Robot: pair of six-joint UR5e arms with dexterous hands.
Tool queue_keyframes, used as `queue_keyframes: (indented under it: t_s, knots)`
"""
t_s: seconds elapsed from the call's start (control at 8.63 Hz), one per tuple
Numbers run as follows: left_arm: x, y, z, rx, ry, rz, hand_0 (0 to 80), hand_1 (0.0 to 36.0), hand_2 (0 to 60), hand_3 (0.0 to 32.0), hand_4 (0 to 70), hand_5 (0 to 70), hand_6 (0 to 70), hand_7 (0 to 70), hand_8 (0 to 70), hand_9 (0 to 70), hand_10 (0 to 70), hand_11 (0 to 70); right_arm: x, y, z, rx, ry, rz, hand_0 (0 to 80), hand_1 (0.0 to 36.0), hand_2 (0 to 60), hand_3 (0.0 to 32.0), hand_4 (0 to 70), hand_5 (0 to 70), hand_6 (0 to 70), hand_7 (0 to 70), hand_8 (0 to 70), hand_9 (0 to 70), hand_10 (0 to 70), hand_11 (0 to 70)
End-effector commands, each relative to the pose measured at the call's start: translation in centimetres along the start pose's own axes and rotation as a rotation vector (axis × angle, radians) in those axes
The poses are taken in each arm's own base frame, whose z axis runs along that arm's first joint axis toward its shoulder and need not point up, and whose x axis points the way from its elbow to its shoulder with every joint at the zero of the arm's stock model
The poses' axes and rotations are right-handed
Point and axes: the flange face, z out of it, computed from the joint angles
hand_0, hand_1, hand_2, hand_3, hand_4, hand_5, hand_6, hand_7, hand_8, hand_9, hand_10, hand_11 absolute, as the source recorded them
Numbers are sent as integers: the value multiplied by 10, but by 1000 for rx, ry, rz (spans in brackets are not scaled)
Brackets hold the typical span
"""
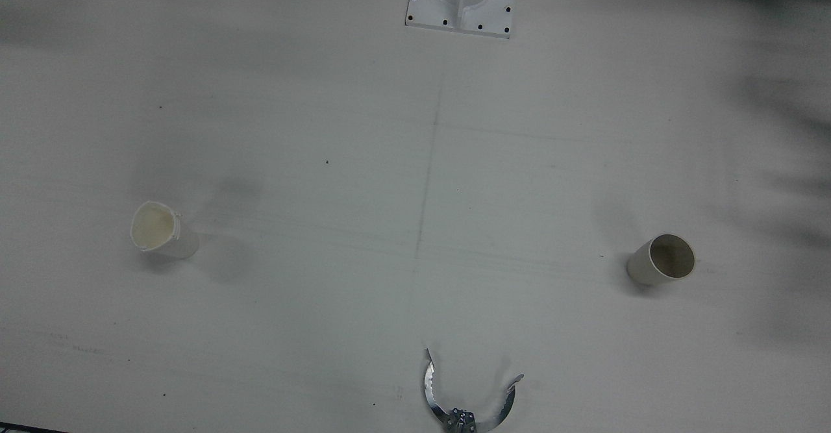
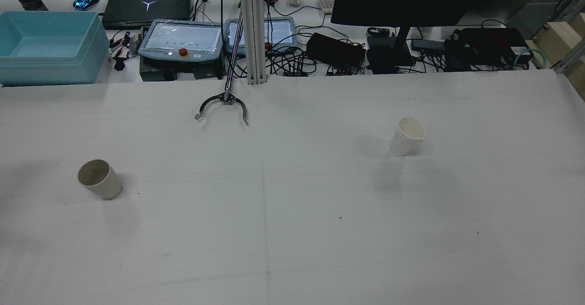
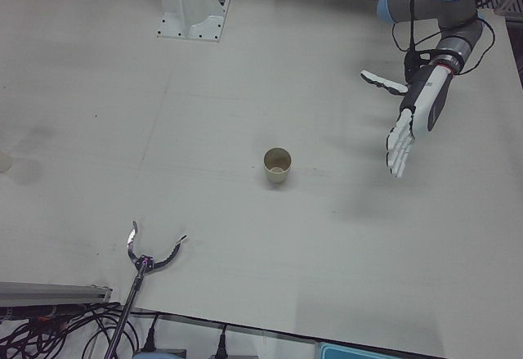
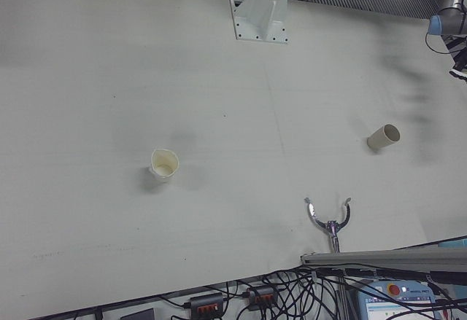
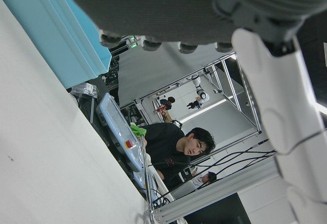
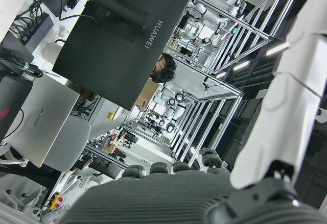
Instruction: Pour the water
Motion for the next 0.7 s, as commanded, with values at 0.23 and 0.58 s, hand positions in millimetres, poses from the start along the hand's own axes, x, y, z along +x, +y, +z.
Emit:
queue_keyframes:
  t_s: [0.23,0.58]
  knots:
    - [-88,34,61,-103,-70,8,512,100,0,138,30,0,0,5,0,0,0,8,5,-4,0,8,11,-10,489,147,0,0,0,40,0,0,2,25,1,21]
    - [-150,49,104,-70,-113,-93,512,106,0,142,32,0,0,15,0,0,0,14,5,-3,3,4,9,-10,487,144,0,0,0,43,0,0,3,27,0,19]
